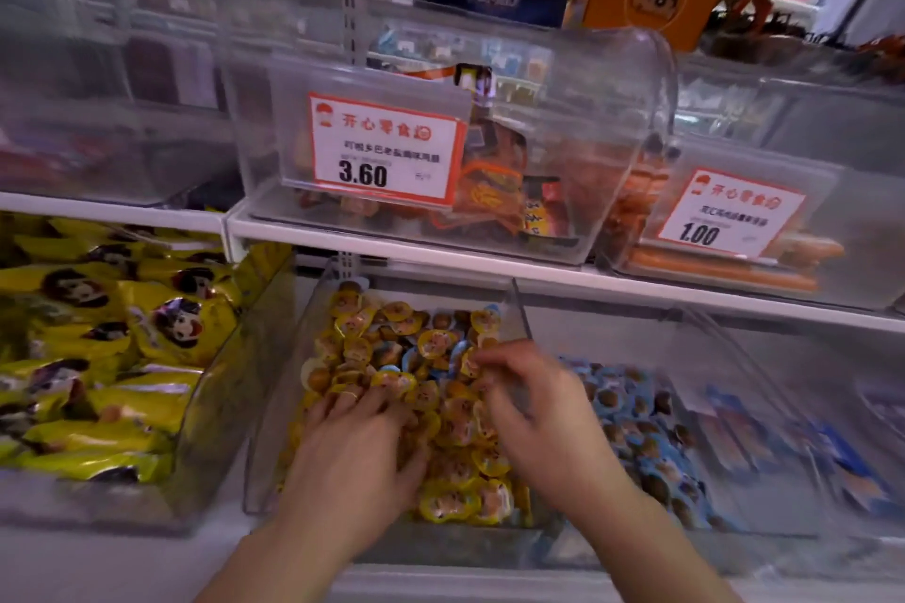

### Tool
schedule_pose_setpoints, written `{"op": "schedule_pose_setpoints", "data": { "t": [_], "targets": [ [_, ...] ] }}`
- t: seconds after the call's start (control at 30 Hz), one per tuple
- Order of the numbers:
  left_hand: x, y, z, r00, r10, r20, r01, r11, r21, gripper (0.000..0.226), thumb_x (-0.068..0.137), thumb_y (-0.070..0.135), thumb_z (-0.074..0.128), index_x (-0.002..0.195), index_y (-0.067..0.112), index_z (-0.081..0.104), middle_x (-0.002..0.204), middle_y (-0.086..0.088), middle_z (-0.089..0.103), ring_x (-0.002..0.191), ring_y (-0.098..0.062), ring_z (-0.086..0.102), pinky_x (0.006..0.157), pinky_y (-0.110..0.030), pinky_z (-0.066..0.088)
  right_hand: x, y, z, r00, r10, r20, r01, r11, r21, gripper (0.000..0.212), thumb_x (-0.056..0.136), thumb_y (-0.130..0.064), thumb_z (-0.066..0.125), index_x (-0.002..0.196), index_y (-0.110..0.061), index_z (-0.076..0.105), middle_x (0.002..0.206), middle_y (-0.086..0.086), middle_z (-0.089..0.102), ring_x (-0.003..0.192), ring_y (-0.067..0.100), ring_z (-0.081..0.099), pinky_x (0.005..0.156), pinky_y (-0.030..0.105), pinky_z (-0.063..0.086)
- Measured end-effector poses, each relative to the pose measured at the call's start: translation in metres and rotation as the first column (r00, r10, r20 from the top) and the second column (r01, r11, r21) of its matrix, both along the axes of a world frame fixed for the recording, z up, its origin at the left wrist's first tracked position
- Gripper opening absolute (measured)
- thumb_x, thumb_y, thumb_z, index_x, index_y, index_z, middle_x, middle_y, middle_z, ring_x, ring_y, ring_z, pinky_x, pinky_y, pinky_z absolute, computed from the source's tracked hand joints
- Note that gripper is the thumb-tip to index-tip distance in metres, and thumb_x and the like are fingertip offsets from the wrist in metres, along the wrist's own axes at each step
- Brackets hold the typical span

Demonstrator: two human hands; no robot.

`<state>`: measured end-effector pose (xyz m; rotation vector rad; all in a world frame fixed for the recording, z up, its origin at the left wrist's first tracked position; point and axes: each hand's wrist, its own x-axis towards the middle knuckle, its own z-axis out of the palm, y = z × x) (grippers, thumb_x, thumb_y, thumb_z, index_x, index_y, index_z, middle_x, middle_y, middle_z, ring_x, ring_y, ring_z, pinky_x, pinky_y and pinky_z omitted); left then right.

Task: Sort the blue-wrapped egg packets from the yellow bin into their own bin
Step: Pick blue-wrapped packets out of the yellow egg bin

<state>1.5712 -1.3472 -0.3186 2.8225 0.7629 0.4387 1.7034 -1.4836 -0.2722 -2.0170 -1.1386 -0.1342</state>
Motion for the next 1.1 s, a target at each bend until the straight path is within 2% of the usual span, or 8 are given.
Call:
{"op": "schedule_pose_setpoints", "data": {
  "t": [0.17, 0.27, 0.33, 0.4, 0.67, 0.83, 0.93, 1.1],
  "targets": [
    [-0.014, 0.018, -0.008, 1.0, 0.014, -0.001, -0.014, 0.99, -0.138, 0.044, 0.08, 0.058, 0.042, 0.113, 0.039, 0.063, 0.109, 0.017, 0.057, 0.108, -0.016, 0.055, 0.094, -0.035, 0.04, 0.033, 0.079, -0.03, 0.998, -0.056, -0.023, 0.032, 0.811, -0.584, 0.056, 0.096, -0.034, 0.052, 0.149, -0.023, 0.04, 0.147, 0.014, 0.046, 0.133, 0.033, 0.046, 0.108, 0.036, 0.041],
    [-0.015, 0.024, -0.011, 0.993, 0.022, 0.115, 0.011, 0.959, -0.282, 0.041, 0.086, 0.056, 0.046, 0.122, 0.038, 0.056, 0.122, 0.018, 0.049, 0.116, -0.013, 0.048, 0.096, -0.031, 0.038, 0.053, 0.114, -0.047, 0.991, -0.101, -0.084, 0.016, 0.725, -0.688, 0.084, 0.093, -0.052, 0.053, 0.16, -0.022, 0.011, 0.164, 0.016, 0.018, 0.15, 0.038, 0.019, 0.119, 0.047, 0.026],
    [-0.016, 0.027, -0.009, 0.976, 0.071, 0.207, 0.016, 0.92, -0.391, 0.042, 0.089, 0.05, 0.052, 0.128, 0.036, 0.053, 0.13, 0.014, 0.046, 0.12, -0.013, 0.047, 0.098, -0.029, 0.039, 0.057, 0.132, -0.054, 0.969, -0.17, -0.18, 0.001, 0.731, -0.683, 0.102, 0.079, -0.067, 0.058, 0.159, -0.028, 0.008, 0.166, 0.013, 0.007, 0.151, 0.04, 0.01, 0.121, 0.05, 0.021],
    [-0.016, 0.029, -0.007, 0.964, 0.1, 0.247, 0.02, 0.897, -0.441, 0.046, 0.09, 0.048, 0.053, 0.134, 0.036, 0.049, 0.136, 0.012, 0.043, 0.123, -0.014, 0.046, 0.1, -0.029, 0.039, 0.057, 0.142, -0.06, 0.952, -0.239, -0.191, 0.071, 0.779, -0.623, 0.105, 0.068, -0.068, 0.063, 0.156, -0.03, 0.02, 0.161, 0.013, 0.022, 0.147, 0.041, 0.02, 0.118, 0.047, 0.028],
    [-0.017, 0.027, -0.006, 0.975, 0.078, 0.21, 0.035, 0.874, -0.484, 0.056, 0.09, 0.045, 0.051, 0.143, 0.035, 0.037, 0.144, 0.008, 0.036, 0.129, -0.018, 0.038, 0.106, -0.032, 0.034, 0.065, 0.148, -0.057, 0.993, -0.046, -0.109, -0.025, 0.814, -0.58, 0.067, 0.077, -0.047, 0.076, 0.138, -0.03, 0.055, 0.137, 0.002, 0.061, 0.124, 0.021, 0.058, 0.096, 0.021, 0.042],
    [-0.017, 0.026, -0.007, 0.976, 0.077, 0.203, 0.031, 0.876, -0.481, 0.056, 0.088, 0.047, 0.049, 0.142, 0.037, 0.036, 0.141, 0.009, 0.037, 0.125, -0.02, 0.04, 0.104, -0.035, 0.036, 0.056, 0.153, -0.059, 0.997, -0.026, -0.075, -0.014, 0.874, -0.485, 0.057, 0.084, -0.046, 0.073, 0.134, -0.022, 0.059, 0.132, 0.002, 0.063, 0.122, 0.024, 0.058, 0.101, 0.029, 0.045],
    [-0.016, 0.024, -0.007, 0.975, 0.093, 0.203, 0.007, 0.896, -0.444, 0.053, 0.087, 0.048, 0.049, 0.139, 0.038, 0.038, 0.138, 0.01, 0.039, 0.123, -0.02, 0.043, 0.101, -0.035, 0.038, 0.046, 0.159, -0.066, 1.0, 0.024, -0.01, -0.026, 0.917, -0.398, 0.031, 0.09, -0.039, 0.064, 0.115, -0.021, 0.066, 0.115, 0.007, 0.065, 0.107, 0.026, 0.062, 0.09, 0.037, 0.051],
    [-0.014, 0.025, -0.007, 0.95, 0.125, 0.285, 0.015, 0.895, -0.446, 0.051, 0.087, 0.043, 0.051, 0.137, 0.04, 0.041, 0.137, 0.014, 0.043, 0.122, -0.013, 0.046, 0.095, -0.028, 0.039, 0.042, 0.149, -0.059, 0.99, 0.057, -0.131, -0.089, 0.963, -0.253, 0.026, 0.08, -0.018, 0.077, 0.106, -0.024, 0.077, 0.103, -0.002, 0.074, 0.093, 0.016, 0.069, 0.082, 0.023, 0.052]
  ]
}}
